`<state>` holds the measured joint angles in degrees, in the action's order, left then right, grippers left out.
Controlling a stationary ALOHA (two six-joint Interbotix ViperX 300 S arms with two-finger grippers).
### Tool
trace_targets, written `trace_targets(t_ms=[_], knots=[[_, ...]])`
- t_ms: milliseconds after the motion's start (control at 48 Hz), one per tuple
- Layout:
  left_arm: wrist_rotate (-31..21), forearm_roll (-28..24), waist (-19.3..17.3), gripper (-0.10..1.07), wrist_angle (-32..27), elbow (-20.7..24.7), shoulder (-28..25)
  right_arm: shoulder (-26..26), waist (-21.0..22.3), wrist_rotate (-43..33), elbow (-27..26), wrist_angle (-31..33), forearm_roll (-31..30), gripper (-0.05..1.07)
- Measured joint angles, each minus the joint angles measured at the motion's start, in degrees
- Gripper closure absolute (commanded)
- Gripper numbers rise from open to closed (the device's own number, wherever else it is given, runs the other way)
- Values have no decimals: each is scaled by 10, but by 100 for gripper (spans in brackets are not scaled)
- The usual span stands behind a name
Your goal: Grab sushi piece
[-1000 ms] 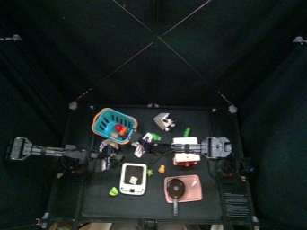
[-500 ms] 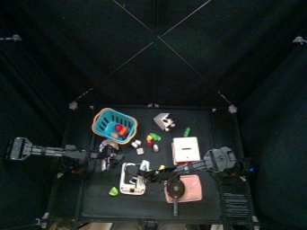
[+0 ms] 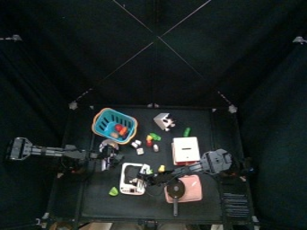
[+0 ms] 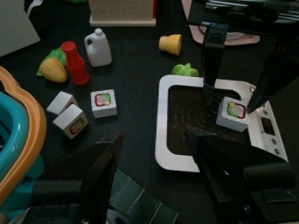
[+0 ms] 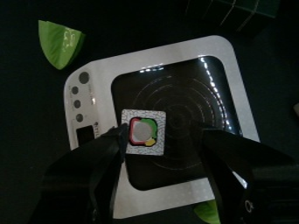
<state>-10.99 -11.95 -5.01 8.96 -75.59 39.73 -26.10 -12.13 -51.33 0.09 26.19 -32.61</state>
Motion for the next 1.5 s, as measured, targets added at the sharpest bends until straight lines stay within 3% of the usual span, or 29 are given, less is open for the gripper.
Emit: trace_targets(t_ms=[646,1000,1500], knots=[[0,0,0,5,0,0,0,-20,-2,2,0,-9,-2,14],[0,0,0,5,0,0,0,-21,-1,2,0,-7,-4,35],[0,0,0,5,0,0,-1,-20,-1,2,-2,-4,-20,35]])
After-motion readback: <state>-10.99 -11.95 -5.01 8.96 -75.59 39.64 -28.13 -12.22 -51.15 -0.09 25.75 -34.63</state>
